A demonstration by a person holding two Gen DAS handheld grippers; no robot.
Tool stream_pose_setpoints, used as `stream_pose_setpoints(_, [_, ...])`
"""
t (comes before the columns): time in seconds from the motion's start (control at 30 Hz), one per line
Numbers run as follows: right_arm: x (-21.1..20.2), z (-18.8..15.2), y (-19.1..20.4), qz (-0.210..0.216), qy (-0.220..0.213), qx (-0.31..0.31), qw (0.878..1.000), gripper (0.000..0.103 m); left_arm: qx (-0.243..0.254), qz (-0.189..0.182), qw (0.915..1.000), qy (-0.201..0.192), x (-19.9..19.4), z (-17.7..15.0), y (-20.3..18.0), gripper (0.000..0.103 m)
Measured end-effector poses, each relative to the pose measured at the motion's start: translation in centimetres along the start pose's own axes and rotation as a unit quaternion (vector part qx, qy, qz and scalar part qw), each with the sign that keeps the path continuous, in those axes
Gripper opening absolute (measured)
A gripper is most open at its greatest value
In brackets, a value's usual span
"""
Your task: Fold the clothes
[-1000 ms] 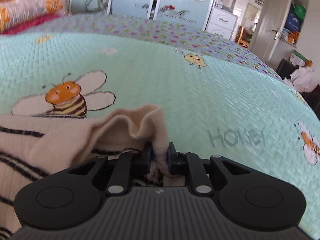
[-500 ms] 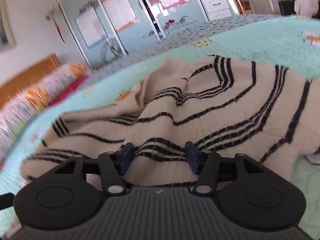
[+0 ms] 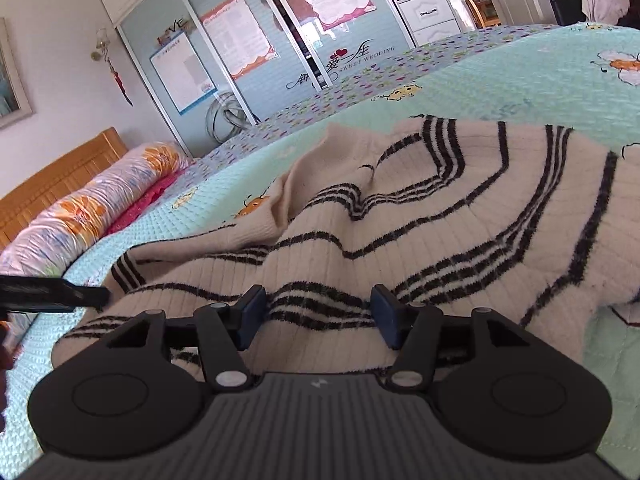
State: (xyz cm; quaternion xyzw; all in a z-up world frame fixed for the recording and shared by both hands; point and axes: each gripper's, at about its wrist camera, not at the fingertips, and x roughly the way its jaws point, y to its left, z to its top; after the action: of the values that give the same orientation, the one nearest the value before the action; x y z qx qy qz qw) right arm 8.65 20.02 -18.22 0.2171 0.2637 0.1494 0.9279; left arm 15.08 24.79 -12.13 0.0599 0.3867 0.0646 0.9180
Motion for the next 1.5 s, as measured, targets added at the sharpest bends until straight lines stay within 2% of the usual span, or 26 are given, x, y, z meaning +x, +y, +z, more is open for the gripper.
stream_pose_setpoints(0.03, [-0.1,0.0,-0.2,0.004,-0.002,0.005,1.000,0.059,0.015,0.000,0.9999,0.008,0.8,0.0,-0.2,0.080])
stream_pose_setpoints(0.07, [-0.1,0.0,-0.3,0.007,-0.003,0.010,1.000,0.059,0.019,-0.017,0.9996,0.010,1.2,0.0,-0.2,0.078])
stream_pose_setpoints(0.1, [-0.1,0.0,-0.4,0.009,-0.004,0.013,1.000,0.059,0.020,-0.039,0.9990,0.009,1.5,0.0,-0.1,0.064])
stream_pose_setpoints(0.13, [-0.1,0.0,-0.4,0.010,-0.005,0.015,1.000,0.059,0.021,-0.062,0.9978,0.008,1.9,0.1,0.0,0.035])
stream_pose_setpoints(0.17, [-0.2,0.0,-0.4,0.010,-0.005,0.015,1.000,0.059,0.018,-0.080,0.9966,0.010,2.2,0.2,0.0,0.018])
stream_pose_setpoints(0.2, [-0.2,0.0,-0.4,0.011,-0.006,0.016,1.000,0.059,0.015,-0.082,0.9964,0.013,2.5,0.6,0.0,0.008])
stream_pose_setpoints(0.23, [-0.2,0.0,-0.4,0.011,-0.006,0.016,1.000,0.059,0.012,-0.080,0.9966,0.016,2.8,1.0,0.0,0.007])
stream_pose_setpoints(0.37, [-0.3,0.0,-0.7,0.015,-0.009,0.021,1.000,0.059,0.048,-0.009,0.9983,-0.032,2.5,3.9,-0.4,0.007])
stream_pose_setpoints(0.5, [-0.3,0.0,-0.9,0.019,-0.011,0.027,0.999,0.059,0.075,0.048,0.9914,-0.096,1.7,8.7,-0.5,0.007])
stream_pose_setpoints(0.63, [-0.4,0.0,-1.0,0.022,-0.013,0.030,0.999,0.059,0.087,0.093,0.9854,-0.113,2.6,12.6,-1.2,0.007])
stream_pose_setpoints(0.73, [-0.4,0.1,-1.2,0.025,-0.014,0.035,0.999,0.059,0.107,0.104,0.9823,-0.114,4.0,13.1,-2.3,0.007])
stream_pose_setpoints(0.8, [-0.4,0.2,-1.3,0.027,-0.015,0.038,0.999,0.059,0.129,0.117,0.9797,-0.099,5.8,12.2,-3.0,0.008])
stream_pose_setpoints(0.87, [-0.3,0.2,-1.4,0.028,-0.016,0.041,0.999,0.059,0.139,0.131,0.9803,-0.049,8.8,10.7,-3.0,0.013])
stream_pose_setpoints(0.93, [-0.3,0.2,-1.6,0.030,-0.016,0.043,0.999,0.059,0.119,0.111,0.9867,0.010,11.1,8.9,-1.9,0.015])
stream_pose_setpoints(0.97, [-0.3,0.2,-1.6,0.030,-0.016,0.044,0.998,0.059,0.092,0.102,0.9904,0.016,11.1,8.4,-0.9,0.016])
stream_pose_setpoints(1.0, [-0.3,0.2,-1.7,0.031,-0.016,0.044,0.998,0.059,0.061,0.094,0.9936,0.015,10.9,8.0,0.1,0.023])
stream_pose_setpoints(1.03, [-0.3,0.2,-1.7,0.031,-0.016,0.044,0.998,0.059,0.014,0.079,0.9968,0.001,9.9,7.8,1.7,0.038])
stream_pose_setpoints(1.07, [-0.2,0.2,-1.6,0.030,-0.016,0.044,0.998,0.059,-0.037,0.061,0.9973,-0.016,8.7,7.7,3.3,0.045])
stream_pose_setpoints(1.1, [-0.2,0.1,-1.6,0.030,-0.016,0.044,0.998,0.059,-0.088,0.040,0.9947,-0.034,7.4,7.6,5.0,0.054])
stream_pose_setpoints(1.13, [-0.2,0.1,-1.6,0.029,-0.016,0.043,0.998,0.059,-0.133,0.021,0.9898,-0.047,6.1,7.5,6.6,0.057])
stream_pose_setpoints(1.2, [-0.1,0.2,-1.5,0.029,-0.016,0.043,0.999,0.059,-0.202,-0.009,0.9772,-0.064,3.6,7.1,9.3,0.057])
stream_pose_setpoints(1.23, [0.0,0.3,-1.5,0.028,-0.015,0.042,0.999,0.059,-0.213,-0.014,0.9750,-0.063,2.6,6.6,10.0,0.057])
stream_pose_setpoints(1.3, [0.0,0.3,-1.5,0.027,-0.015,0.042,0.999,0.059,-0.195,-0.004,0.9798,-0.042,1.2,5.2,10.4,0.058])
stream_pose_setpoints(1.4, [0.1,0.4,-1.4,0.027,-0.015,0.042,0.999,0.059,-0.137,0.022,0.9903,0.012,0.8,1.3,9.8,0.059])
stream_pose_setpoints(1.5, [0.1,0.4,-1.3,0.026,-0.015,0.042,0.999,0.059,-0.122,0.041,0.9906,0.047,1.1,-2.9,10.0,0.061])
